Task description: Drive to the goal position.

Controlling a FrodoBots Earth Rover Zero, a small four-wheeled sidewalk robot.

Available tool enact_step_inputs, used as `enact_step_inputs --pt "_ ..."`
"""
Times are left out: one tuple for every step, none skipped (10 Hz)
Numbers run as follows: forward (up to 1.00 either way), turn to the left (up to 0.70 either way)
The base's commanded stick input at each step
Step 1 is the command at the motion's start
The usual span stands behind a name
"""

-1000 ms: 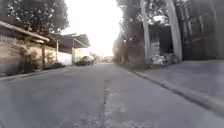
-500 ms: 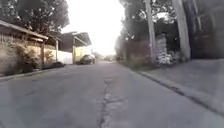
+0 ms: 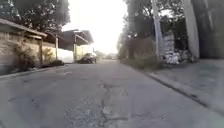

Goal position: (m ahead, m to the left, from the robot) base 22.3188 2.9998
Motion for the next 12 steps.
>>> enact_step_inputs --pt "1.00 0.02" --pt "1.00 0.02" --pt "1.00 0.02" --pt "1.00 0.02" --pt "1.00 0.02" --pt "1.00 0.02" --pt "1.00 0.02" --pt "1.00 0.02" --pt "1.00 0.02" --pt "1.00 0.02" --pt "1.00 0.02" --pt "1.00 0.02"
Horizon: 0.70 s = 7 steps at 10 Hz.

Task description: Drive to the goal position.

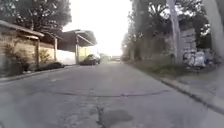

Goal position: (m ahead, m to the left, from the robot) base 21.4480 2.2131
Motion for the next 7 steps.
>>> enact_step_inputs --pt "1.00 0.02" --pt "1.00 0.02" --pt "1.00 0.02" --pt "1.00 0.02" --pt "1.00 0.02" --pt "1.00 0.02" --pt "1.00 -0.04"
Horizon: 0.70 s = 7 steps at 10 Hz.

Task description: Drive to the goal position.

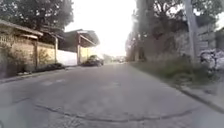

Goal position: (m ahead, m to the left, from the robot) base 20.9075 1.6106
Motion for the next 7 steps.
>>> enact_step_inputs --pt "1.00 -0.05" --pt "1.00 0.00" --pt "1.00 0.02" --pt "1.00 0.02" --pt "1.00 0.02" --pt "1.00 0.02" --pt "1.00 0.02"
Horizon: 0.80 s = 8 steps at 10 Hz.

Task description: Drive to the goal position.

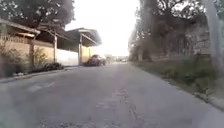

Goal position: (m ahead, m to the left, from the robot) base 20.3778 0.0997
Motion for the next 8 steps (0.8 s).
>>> enact_step_inputs --pt "1.00 0.02" --pt "1.00 0.02" --pt "1.00 0.02" --pt "1.00 0.02" --pt "1.00 0.02" --pt "1.00 0.02" --pt "1.00 0.02" --pt "1.00 0.02"
